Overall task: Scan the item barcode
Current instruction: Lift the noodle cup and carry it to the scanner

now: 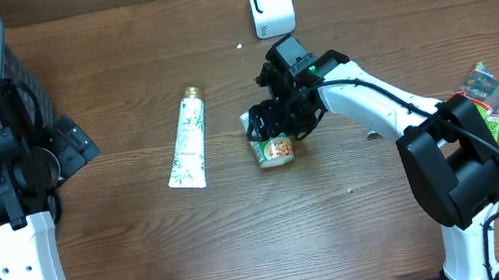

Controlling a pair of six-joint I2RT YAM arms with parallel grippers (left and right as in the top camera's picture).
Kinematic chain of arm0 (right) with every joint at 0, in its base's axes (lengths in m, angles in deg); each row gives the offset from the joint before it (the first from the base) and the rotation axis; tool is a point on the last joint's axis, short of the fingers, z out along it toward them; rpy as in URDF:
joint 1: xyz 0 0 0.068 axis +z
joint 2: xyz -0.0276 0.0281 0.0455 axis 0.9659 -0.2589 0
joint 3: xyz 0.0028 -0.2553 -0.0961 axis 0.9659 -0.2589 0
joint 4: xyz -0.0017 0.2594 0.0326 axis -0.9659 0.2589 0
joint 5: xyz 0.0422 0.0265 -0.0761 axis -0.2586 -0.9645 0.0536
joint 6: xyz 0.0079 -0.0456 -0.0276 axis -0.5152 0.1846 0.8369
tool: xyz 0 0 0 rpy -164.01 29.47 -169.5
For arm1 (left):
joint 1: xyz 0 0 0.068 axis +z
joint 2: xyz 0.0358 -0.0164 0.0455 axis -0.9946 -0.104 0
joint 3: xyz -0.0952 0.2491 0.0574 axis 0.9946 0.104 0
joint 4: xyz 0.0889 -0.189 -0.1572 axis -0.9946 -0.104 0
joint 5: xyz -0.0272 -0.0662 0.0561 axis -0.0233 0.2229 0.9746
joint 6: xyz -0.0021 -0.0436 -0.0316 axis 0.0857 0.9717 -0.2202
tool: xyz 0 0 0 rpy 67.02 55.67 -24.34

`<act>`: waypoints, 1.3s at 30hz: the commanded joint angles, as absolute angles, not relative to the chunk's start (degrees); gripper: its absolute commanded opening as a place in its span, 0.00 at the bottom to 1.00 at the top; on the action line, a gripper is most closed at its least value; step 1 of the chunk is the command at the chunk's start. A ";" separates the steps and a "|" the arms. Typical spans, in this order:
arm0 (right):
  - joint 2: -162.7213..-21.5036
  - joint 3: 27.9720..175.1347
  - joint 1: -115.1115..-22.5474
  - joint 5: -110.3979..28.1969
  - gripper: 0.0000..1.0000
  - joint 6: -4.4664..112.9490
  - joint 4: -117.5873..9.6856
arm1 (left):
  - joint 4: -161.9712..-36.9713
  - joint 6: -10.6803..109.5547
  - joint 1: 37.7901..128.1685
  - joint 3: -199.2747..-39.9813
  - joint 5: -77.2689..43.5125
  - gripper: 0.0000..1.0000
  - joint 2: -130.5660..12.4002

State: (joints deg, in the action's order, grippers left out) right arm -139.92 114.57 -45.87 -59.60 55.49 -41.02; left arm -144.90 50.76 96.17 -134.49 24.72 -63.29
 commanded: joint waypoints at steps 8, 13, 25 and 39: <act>-139.97 116.27 -48.80 -86.75 0.72 57.43 -44.04 | -144.73 51.59 96.34 -134.43 24.65 0.99 -63.09; -139.18 116.58 -52.60 -98.73 0.68 57.43 -46.20 | -144.75 51.59 96.34 -134.43 24.65 1.00 -63.09; -132.01 121.63 -57.37 -101.07 0.65 54.68 -46.36 | -144.73 51.57 96.34 -134.43 24.65 1.00 -63.09; -127.73 131.88 -57.34 -86.55 0.61 51.84 -46.16 | -144.73 51.57 96.34 -134.43 24.67 0.99 -63.09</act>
State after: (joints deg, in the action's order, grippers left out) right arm -129.70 128.40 -57.23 -89.15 52.27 -46.09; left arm -144.90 50.76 96.17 -134.49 24.69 -63.29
